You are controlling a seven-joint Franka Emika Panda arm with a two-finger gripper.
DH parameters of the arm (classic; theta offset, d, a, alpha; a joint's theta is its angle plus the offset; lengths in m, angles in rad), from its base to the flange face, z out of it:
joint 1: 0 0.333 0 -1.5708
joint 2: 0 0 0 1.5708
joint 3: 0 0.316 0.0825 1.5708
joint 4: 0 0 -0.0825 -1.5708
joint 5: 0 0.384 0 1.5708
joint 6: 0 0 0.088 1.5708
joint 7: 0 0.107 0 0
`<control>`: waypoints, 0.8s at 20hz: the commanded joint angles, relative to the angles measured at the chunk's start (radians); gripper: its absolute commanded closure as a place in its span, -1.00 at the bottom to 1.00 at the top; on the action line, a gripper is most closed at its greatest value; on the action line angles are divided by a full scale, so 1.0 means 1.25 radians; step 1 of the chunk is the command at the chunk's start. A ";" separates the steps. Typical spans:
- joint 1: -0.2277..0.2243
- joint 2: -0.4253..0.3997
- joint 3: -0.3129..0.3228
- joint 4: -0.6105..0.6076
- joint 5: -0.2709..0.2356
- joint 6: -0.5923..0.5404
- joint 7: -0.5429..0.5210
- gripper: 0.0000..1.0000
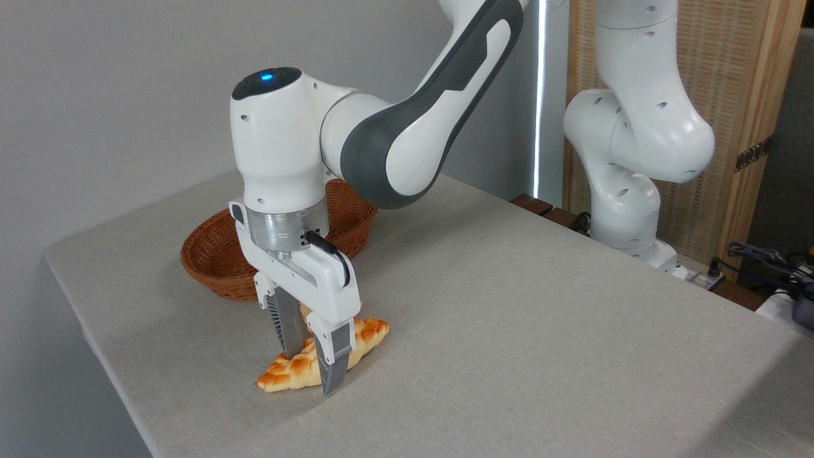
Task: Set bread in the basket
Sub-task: 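Close the gripper on the croissant's middle and lift it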
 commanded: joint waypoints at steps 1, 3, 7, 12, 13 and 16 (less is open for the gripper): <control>-0.009 0.011 -0.003 -0.002 0.012 0.024 -0.004 -0.82; -0.010 0.011 -0.004 -0.002 0.012 0.024 -0.004 -0.42; -0.013 0.013 -0.006 -0.002 0.011 0.023 -0.004 0.45; -0.013 0.013 -0.014 -0.002 0.004 0.023 -0.005 0.54; -0.013 0.013 -0.014 -0.002 0.004 0.023 -0.005 0.54; -0.013 0.013 -0.015 -0.002 0.004 0.023 -0.005 0.54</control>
